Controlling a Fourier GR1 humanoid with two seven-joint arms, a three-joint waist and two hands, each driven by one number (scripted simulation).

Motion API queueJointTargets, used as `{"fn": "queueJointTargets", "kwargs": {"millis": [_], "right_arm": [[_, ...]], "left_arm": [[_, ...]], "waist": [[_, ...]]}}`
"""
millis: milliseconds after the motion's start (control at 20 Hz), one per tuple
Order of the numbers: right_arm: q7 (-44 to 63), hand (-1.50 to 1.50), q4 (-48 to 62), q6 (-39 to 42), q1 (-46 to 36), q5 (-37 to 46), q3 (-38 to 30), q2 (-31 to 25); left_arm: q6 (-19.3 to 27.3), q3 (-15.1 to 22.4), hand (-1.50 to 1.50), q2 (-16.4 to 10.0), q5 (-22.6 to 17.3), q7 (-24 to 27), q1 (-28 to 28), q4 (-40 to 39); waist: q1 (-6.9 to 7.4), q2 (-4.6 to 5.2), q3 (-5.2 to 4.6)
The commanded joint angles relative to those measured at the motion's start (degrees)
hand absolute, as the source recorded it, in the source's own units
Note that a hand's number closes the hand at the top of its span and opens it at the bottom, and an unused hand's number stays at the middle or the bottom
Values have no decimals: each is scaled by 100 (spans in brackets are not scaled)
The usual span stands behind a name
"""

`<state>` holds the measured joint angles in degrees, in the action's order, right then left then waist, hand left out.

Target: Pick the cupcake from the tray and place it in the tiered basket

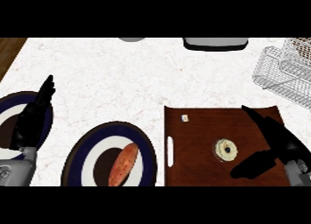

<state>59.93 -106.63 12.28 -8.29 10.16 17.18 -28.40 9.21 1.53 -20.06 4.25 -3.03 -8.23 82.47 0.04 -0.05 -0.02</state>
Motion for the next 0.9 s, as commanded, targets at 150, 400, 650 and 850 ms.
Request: {"fn": "queueJointTargets", "kwargs": {"millis": [150, 400, 650, 850], "right_arm": [[467, -150, 157, 358, -143, 591, 212, 31], [848, -150, -593, 326, 149, 1107, 523, 414], [723, -150, 196, 230, -24, 1470, 764, 845], [631, -150, 85, 561, 96, 1167, 241, 677]], "left_arm": [[33, 19, 0, 164, 247, 31, 19, 16], [-230, -314, 0, 16, 146, -210, -269, -3], [-119, -156, 0, 289, 348, -117, -93, -2], [-183, -212, 0, 257, 391, -421, 8, 510]], "waist": [[2, 4, 1], [-24, -4, 0], [3, 5, 1], [2, -2, 2]]}}
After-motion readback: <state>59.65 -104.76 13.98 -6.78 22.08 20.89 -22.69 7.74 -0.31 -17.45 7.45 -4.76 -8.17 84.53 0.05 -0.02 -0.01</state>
